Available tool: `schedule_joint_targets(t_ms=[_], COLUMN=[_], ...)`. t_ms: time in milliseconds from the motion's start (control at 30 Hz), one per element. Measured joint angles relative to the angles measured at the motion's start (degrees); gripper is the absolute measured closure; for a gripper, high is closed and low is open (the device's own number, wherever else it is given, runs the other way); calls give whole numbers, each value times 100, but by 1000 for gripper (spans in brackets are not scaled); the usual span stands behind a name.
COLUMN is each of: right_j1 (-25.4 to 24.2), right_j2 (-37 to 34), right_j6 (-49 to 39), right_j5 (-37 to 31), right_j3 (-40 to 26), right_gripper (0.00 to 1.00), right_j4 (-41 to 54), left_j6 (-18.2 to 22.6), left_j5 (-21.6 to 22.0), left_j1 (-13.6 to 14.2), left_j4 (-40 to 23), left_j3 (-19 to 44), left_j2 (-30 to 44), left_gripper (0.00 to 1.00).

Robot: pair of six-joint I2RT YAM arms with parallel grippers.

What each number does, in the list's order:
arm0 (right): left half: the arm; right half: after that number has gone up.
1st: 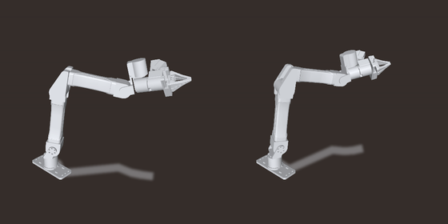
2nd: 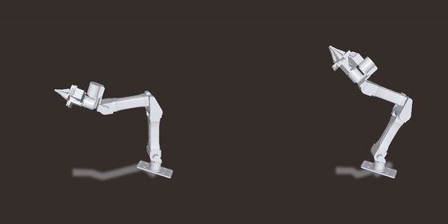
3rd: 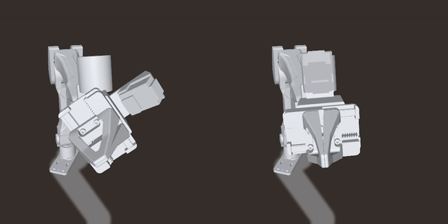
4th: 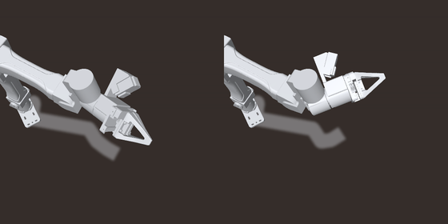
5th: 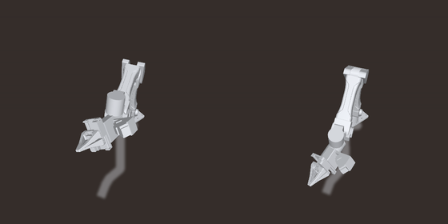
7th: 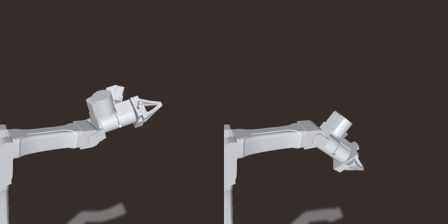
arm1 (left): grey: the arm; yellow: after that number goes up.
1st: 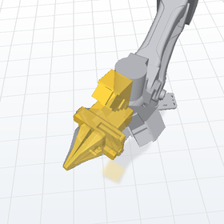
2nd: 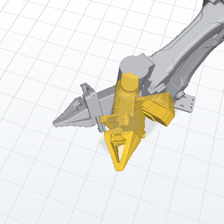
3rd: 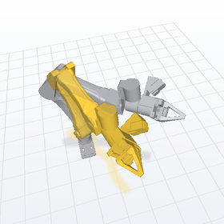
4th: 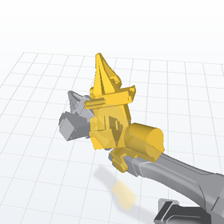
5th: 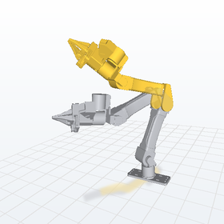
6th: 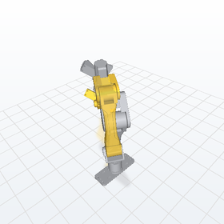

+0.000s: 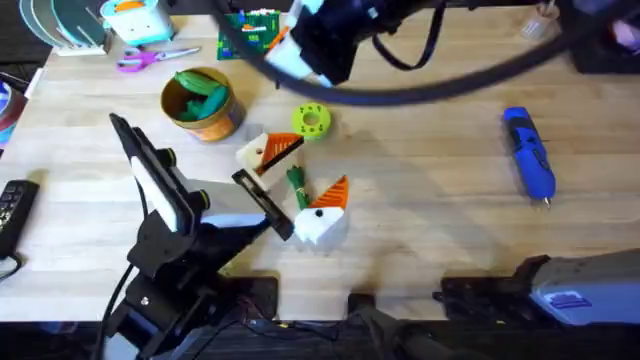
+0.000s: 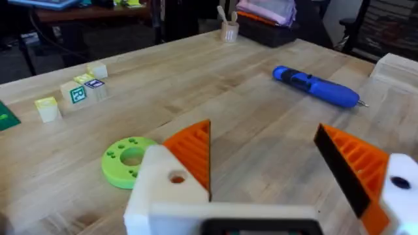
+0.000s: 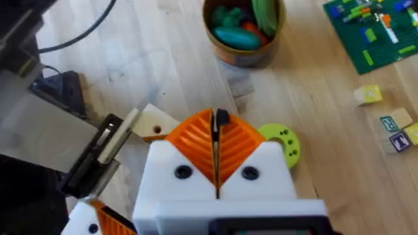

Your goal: Pick up the gripper from the table and insert it into the empty holder that is missing its gripper. Then pick up a screw, insert it into the mounting hole, and use the screwdriver to tighten it. Finally, clean up the table by picking up the vegetable and placing it into the bucket.

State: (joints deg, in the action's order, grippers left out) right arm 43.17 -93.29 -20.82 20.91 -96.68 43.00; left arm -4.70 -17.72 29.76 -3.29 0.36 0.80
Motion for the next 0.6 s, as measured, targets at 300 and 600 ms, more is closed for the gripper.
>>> schedule_joint_targets(t_ms=[300, 600], right_j1=[660, 751], right_j2=[0, 0], right_j6=[24, 329], right_j5=[42, 59], right_j3=[114, 751], right_gripper=[995, 995], right_j4=[-54, -509], left_j6=[91, -254], left_j5=[-2, -2], left_j1=[0, 0], left_j4=[0, 0], left_j3=[-2, -1], left_j2=[0, 0], left_gripper=[9, 9])
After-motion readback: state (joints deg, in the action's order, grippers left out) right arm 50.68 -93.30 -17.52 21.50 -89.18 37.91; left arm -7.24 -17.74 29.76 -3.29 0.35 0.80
